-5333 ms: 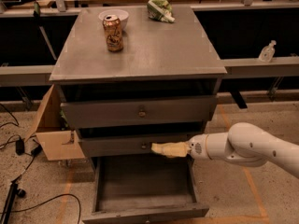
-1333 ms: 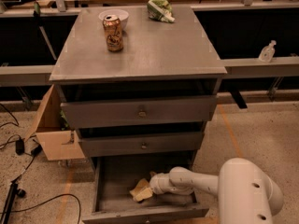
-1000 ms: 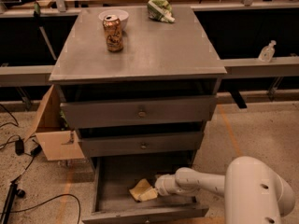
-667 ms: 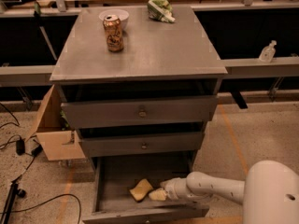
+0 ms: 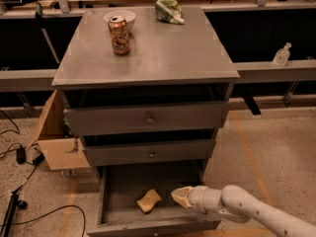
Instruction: Place sponge into bottom drawer
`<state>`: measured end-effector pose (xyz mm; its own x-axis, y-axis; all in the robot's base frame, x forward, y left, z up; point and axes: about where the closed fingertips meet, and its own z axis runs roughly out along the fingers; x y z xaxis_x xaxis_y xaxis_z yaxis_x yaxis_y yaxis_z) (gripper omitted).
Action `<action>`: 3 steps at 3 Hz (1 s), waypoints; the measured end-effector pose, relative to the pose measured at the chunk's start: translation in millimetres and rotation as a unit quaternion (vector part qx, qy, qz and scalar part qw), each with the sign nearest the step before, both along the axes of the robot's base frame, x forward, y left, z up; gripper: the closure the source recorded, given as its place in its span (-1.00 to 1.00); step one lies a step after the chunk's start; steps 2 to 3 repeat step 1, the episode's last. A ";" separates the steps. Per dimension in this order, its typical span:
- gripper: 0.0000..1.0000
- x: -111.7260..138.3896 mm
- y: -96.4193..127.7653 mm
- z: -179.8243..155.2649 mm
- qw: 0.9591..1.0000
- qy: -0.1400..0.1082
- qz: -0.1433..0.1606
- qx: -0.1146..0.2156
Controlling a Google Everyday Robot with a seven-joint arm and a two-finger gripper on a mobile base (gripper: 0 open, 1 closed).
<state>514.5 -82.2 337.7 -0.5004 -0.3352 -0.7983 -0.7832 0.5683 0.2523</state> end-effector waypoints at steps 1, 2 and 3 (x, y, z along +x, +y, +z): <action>0.72 -20.8 -23.1 13.5 1.000 -0.009 0.002 0.018; 0.72 -20.8 -23.1 13.5 1.000 -0.009 0.002 0.018; 0.72 -20.8 -23.1 13.5 1.000 -0.009 0.002 0.018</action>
Offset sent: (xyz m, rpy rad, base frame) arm 0.0000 0.0000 0.0000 0.0000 0.0000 0.0000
